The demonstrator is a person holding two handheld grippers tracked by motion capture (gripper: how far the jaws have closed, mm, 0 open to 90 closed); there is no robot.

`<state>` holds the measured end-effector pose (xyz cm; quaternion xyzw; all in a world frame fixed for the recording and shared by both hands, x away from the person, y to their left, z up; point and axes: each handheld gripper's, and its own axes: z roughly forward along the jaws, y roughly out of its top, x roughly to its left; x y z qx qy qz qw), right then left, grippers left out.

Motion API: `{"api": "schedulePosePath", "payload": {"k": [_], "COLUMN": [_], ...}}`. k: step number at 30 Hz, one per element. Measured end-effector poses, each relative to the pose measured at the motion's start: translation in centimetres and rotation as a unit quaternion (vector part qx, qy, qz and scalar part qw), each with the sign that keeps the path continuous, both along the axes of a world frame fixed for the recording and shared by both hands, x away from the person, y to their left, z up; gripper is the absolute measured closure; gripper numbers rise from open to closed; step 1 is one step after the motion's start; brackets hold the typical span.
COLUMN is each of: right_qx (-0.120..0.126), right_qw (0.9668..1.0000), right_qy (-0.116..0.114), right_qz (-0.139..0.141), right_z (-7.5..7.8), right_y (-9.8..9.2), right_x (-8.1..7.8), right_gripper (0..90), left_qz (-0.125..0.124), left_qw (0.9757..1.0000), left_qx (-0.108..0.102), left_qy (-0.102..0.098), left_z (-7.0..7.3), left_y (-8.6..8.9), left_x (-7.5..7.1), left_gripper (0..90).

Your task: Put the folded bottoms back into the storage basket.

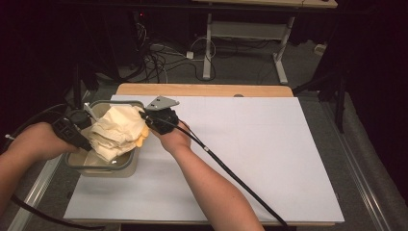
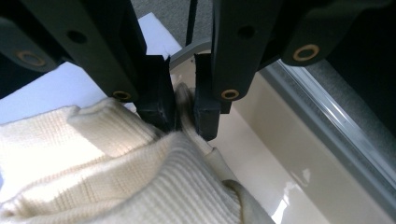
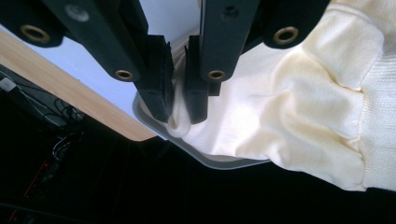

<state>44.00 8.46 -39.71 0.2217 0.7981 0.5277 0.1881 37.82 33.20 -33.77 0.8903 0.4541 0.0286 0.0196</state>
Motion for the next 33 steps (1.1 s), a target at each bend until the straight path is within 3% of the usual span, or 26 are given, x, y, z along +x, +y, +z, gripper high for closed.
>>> {"api": "schedulePosePath", "payload": {"k": [19, 29, 33], "right_qx": [-0.015, -0.029, -0.04], "right_qw": [0.9995, 0.9992, 0.9987], "right_qy": [0.011, 0.016, 0.019], "right_qz": [0.025, 0.021, 0.025], "right_z": [-1.0, -1.7, -2.0], "right_y": [4.5, 5.3, 5.6], "right_x": [1.1, 1.9, 2.6], "right_gripper": [84.4, 84.4, 84.4], "left_qz": [0.029, 0.029, 0.027], "left_qw": [0.9996, 0.9995, 0.9996], "left_qx": [-0.002, -0.012, -0.004], "left_qy": [0.002, 0.005, 0.007], "left_z": [-1.2, -2.0, -2.5], "left_y": [3.4, 3.2, 2.8], "left_x": [-0.7, -0.6, -0.4], "left_gripper": [76.8, 76.7, 76.7]}}
